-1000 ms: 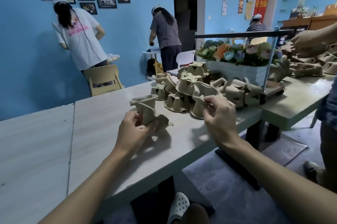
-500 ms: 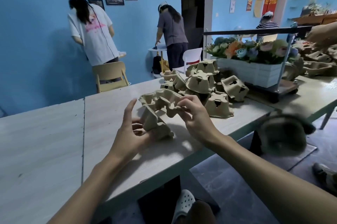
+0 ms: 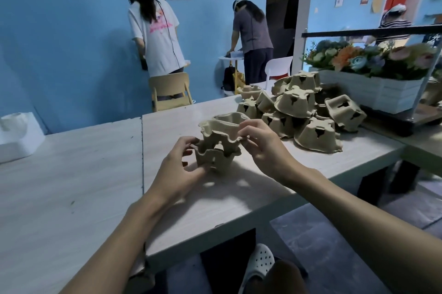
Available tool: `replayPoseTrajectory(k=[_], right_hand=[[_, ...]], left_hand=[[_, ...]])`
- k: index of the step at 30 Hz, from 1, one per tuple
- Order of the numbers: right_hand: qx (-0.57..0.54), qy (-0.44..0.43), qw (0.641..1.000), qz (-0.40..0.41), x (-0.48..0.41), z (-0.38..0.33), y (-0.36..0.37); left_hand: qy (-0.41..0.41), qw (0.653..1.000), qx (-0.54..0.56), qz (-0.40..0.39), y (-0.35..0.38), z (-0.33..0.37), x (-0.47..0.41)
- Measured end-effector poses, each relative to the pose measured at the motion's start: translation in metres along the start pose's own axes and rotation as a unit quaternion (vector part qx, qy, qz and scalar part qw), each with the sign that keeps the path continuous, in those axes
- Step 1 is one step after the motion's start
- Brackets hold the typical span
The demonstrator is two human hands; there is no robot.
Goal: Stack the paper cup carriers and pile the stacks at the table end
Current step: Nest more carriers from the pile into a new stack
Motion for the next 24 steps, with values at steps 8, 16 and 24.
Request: replayPoseTrajectory(k=[8,16,24], right_hand=[[-0.013,0.002,1.000,-0.007,-0.002,0.001,0.014],[-0.022,0.061,0.997,-0.043,0.004,0.000,0.022],[0.078,0.098,0.992,0.006,-0.020,0.031,0.020]], left_hand=[[-0.042,0.999,0.019,0.012,-0.001,-0.007,0.010],[-0.006,1.000,-0.030,0.006,-0.005,0.003,0.013],[-0.013,0.992,-0.098,0.078,-0.017,-0.003,0.011]])
Point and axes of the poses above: each hand's wrist, its own x-axis away from the middle knuckle, its own y-axis out of the palm, z = x × y, the point moved 9 cm from there along -x, towards the middle knuckle, and after that the axes turned 1 degree about -x, right-handed, at the moved point
